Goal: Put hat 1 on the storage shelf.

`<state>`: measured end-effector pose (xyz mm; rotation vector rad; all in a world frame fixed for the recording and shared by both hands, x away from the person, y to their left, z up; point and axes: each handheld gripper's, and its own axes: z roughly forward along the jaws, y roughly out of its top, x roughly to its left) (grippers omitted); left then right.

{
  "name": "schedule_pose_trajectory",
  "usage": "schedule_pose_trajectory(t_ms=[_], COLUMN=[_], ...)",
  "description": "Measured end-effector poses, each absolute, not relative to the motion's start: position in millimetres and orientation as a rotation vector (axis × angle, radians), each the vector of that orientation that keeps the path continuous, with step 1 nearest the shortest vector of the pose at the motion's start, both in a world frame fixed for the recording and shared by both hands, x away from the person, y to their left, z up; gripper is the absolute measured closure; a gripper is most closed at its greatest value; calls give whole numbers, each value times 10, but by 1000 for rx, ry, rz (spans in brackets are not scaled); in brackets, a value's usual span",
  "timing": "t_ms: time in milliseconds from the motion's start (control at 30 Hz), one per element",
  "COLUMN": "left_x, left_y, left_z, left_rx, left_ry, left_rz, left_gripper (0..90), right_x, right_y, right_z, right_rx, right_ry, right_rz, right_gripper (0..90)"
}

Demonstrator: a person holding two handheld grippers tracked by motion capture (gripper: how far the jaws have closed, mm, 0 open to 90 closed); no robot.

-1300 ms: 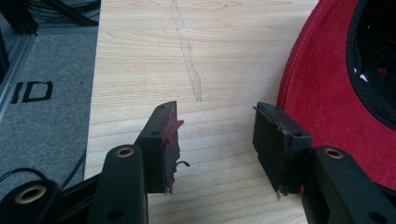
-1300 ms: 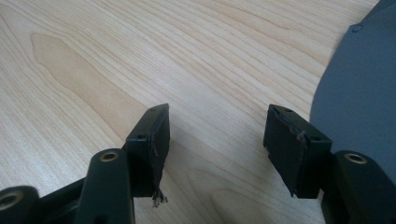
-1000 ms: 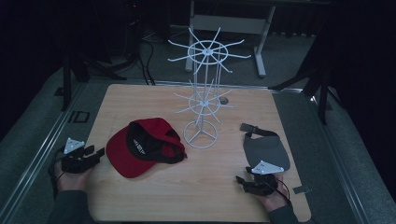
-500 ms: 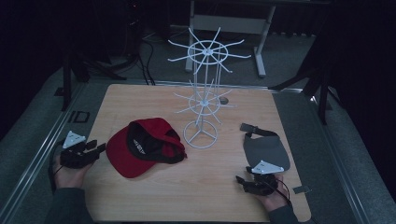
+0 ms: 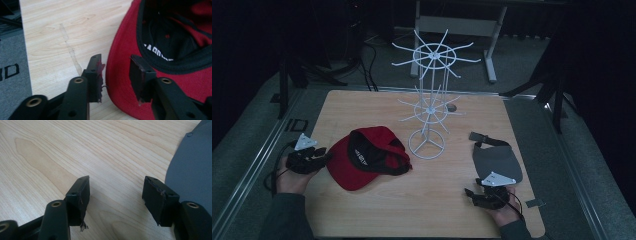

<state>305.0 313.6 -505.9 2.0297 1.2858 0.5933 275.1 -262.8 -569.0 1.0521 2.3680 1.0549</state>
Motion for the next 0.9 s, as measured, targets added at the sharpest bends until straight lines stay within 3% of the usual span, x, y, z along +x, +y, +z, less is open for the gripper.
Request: schedule_pose_trajectory(t_ms=[100, 267, 700, 900], left_x=[3033, 2936, 3122, 3191], left_y=[3115, 3050, 3108, 3037], left_z=[-5066, -5112, -4983, -5054], left_rx=[2048, 2101, 2062, 2108], left_ry=[1294, 1266, 1261, 1255], left_rz=[602, 554, 654, 621], left_gripper=[743, 764, 637, 677], right_x=[2751, 2751, 2755, 2755], right_y=[-2628, -2628, -2629, -2629], right_z=[-5690, -5690, -5690, -5690], right_rx=[1052, 1053, 1056, 1056], right_ry=[2368, 2368, 2364, 2365], right_rz=[1054, 1054, 1053, 1053], right_gripper=[387, 385, 384, 384])
